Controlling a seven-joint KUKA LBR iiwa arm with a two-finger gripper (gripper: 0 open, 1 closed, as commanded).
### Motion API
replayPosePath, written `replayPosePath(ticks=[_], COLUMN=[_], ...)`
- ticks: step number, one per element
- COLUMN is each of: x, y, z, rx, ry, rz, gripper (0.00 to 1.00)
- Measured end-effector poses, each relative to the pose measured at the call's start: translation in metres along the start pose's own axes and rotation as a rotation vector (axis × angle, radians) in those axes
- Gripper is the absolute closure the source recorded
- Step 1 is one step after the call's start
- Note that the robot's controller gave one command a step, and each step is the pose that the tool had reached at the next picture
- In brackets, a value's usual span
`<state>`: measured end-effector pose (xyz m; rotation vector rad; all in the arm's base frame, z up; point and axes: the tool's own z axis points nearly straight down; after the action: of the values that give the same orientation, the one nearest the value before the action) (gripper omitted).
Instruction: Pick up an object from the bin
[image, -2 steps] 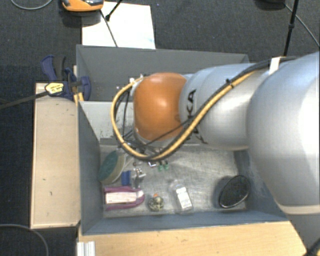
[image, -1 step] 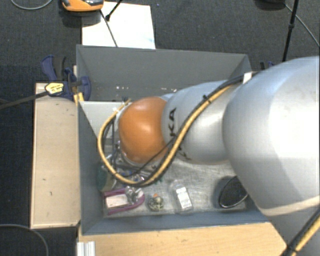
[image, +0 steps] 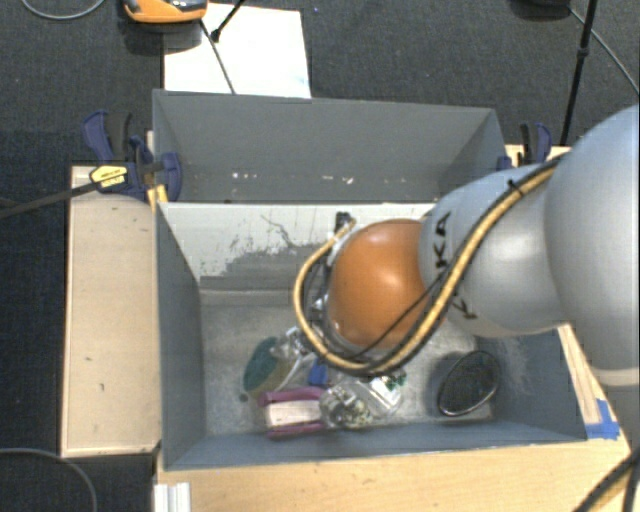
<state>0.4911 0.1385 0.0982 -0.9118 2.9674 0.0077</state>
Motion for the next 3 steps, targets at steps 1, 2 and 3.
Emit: replayPosePath(ticks=[1,2,3], x=[-0.054,-0.053,-0.075], y=[-0.044,-0.043,-0.045], z=[0.018,0.018,-0.038], rx=[-0.028,-0.027,-0.015], ry=[0.048,0.047,0.027], rz=[-0.168,-0.165,-0.614], gripper=[0.00,1.00,1.00])
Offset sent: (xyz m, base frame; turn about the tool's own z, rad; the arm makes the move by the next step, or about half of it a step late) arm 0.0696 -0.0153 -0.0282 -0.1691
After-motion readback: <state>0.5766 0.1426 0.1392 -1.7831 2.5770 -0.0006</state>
